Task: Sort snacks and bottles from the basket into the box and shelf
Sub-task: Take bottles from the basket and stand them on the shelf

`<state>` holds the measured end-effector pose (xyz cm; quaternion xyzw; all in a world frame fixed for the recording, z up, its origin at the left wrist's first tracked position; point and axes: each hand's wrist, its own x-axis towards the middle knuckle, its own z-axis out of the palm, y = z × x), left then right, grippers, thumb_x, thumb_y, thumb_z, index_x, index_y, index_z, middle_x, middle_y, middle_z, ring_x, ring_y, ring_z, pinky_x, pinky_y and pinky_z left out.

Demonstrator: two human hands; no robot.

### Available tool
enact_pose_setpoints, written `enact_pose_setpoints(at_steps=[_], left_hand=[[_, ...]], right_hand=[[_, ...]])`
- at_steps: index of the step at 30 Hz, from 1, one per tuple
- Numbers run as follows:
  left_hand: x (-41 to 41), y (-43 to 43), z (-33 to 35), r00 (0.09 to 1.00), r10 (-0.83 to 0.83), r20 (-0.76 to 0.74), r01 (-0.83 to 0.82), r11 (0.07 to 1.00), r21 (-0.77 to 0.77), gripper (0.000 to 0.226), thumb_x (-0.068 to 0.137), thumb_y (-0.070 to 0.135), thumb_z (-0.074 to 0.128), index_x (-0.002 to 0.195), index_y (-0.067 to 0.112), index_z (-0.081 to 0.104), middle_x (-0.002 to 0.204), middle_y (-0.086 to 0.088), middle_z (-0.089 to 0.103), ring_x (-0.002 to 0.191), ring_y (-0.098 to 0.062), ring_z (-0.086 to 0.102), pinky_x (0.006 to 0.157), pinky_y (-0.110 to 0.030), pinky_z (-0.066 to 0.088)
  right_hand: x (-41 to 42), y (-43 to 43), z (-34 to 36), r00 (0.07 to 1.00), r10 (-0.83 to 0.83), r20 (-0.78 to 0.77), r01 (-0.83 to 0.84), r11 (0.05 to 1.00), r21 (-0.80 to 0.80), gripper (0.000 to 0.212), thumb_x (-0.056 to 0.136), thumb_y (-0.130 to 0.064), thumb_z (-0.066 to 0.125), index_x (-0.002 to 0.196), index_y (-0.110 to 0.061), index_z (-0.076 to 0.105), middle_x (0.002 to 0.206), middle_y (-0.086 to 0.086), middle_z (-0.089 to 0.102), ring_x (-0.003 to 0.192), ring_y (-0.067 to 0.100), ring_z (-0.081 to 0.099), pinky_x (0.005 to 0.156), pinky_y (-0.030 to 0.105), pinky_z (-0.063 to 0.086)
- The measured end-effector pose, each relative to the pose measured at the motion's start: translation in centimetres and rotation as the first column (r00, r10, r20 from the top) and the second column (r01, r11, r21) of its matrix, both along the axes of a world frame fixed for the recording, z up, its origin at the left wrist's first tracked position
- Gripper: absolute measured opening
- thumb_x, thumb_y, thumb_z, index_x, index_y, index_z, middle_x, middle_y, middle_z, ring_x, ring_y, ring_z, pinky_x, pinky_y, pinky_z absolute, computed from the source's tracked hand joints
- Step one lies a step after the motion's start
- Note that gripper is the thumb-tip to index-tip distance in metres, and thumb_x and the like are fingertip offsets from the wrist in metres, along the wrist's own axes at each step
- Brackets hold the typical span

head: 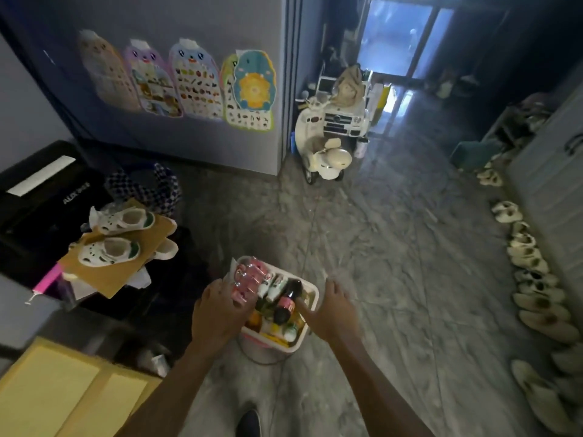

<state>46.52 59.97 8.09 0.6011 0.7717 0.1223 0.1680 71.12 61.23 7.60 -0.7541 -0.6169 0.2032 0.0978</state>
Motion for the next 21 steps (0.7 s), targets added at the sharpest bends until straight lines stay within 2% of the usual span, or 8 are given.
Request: enact_pose_setpoints(at_steps=[3, 6, 9, 13, 15, 18, 21], left_hand=[[0.3, 3.0, -3.1, 0.999, -0.042, 0.013, 0.042, 0.998, -0.036, 0.098, 0.079, 0.093, 0.042, 0.148, 0.022, 0.051, 0.139, -0.004, 0.062, 0.127, -0.027, 0.060, 0.100, -0.047, 0.052], [1.4, 4.2, -7.0, 0.995, -0.071, 0.066, 0.078, 0.991, -0.112, 0.086, 0.082, 0.082, 0.050, 0.148, 0.027, 0.047, 0.145, -0.001, 0.057, 0.131, -0.027, 0.058, 0.101, -0.047, 0.052], [2.8, 4.4, -13.0, 0.993, -0.073, 0.094, 0.090, 0.975, -0.201, 0.074, 0.081, 0.082, 0.051, 0.136, 0.032, 0.050, 0.132, 0.004, 0.060, 0.121, -0.024, 0.062, 0.089, -0.040, 0.054], [5.3, 4.9, -21.4, 0.996, -0.086, 0.035, 0.093, 0.945, -0.314, 0.095, 0.077, 0.093, 0.039, 0.146, 0.029, 0.049, 0.147, 0.002, 0.057, 0.129, -0.023, 0.059, 0.100, -0.044, 0.050], [6.5, 5.1, -24.5, 0.997, -0.058, 0.047, 0.071, 0.932, -0.355, 0.097, 0.077, 0.094, 0.041, 0.148, 0.028, 0.048, 0.142, 0.001, 0.061, 0.125, -0.024, 0.061, 0.098, -0.043, 0.051], [7.5, 5.7, -27.8, 0.993, 0.011, 0.121, 0.037, 0.921, -0.388, 0.084, 0.085, 0.083, 0.057, 0.146, 0.026, 0.050, 0.133, 0.000, 0.067, 0.120, -0.025, 0.066, 0.096, -0.041, 0.052], [7.7, 6.3, -30.3, 0.982, 0.056, 0.181, 0.019, 0.921, -0.389, 0.064, 0.085, 0.075, 0.066, 0.127, 0.028, 0.057, 0.116, 0.001, 0.070, 0.105, -0.023, 0.069, 0.083, -0.038, 0.053]], right_hand=[[-0.3, 1.9, -3.2, 1.000, -0.016, 0.020, 0.017, 0.998, -0.054, 0.104, 0.082, -0.090, 0.051, 0.154, -0.017, 0.041, 0.156, 0.005, 0.048, 0.143, 0.028, 0.047, 0.111, 0.047, 0.047], [0.1, 3.1, -7.9, 1.000, -0.012, 0.000, 0.012, 0.994, -0.105, 0.096, 0.078, -0.088, 0.054, 0.150, -0.025, 0.044, 0.147, -0.001, 0.054, 0.134, 0.024, 0.052, 0.106, 0.046, 0.051], [0.3, 3.5, -13.2, 0.999, 0.029, 0.015, -0.025, 0.982, -0.188, 0.095, 0.078, -0.082, 0.059, 0.153, -0.026, 0.043, 0.149, -0.002, 0.054, 0.134, 0.022, 0.052, 0.106, 0.042, 0.051], [-0.5, 2.8, -22.4, 0.999, 0.052, 0.010, -0.047, 0.955, -0.292, 0.089, 0.080, -0.078, 0.063, 0.152, -0.028, 0.045, 0.150, -0.002, 0.054, 0.133, 0.022, 0.054, 0.105, 0.040, 0.052], [-1.4, 2.3, -27.0, 0.999, 0.049, -0.015, -0.051, 0.939, -0.339, 0.089, 0.080, -0.078, 0.062, 0.152, -0.029, 0.045, 0.149, -0.002, 0.056, 0.130, 0.023, 0.056, 0.102, 0.040, 0.053], [-2.7, 1.5, -32.4, 1.000, 0.005, -0.012, -0.008, 0.937, -0.349, 0.094, 0.078, -0.079, 0.056, 0.155, -0.026, 0.042, 0.150, 0.002, 0.055, 0.130, 0.025, 0.056, 0.102, 0.041, 0.053], [-3.4, 1.2, -35.4, 0.998, -0.055, -0.011, 0.049, 0.950, -0.308, 0.089, 0.081, -0.074, 0.067, 0.152, -0.025, 0.043, 0.144, 0.002, 0.058, 0.126, 0.025, 0.059, 0.099, 0.041, 0.055]])
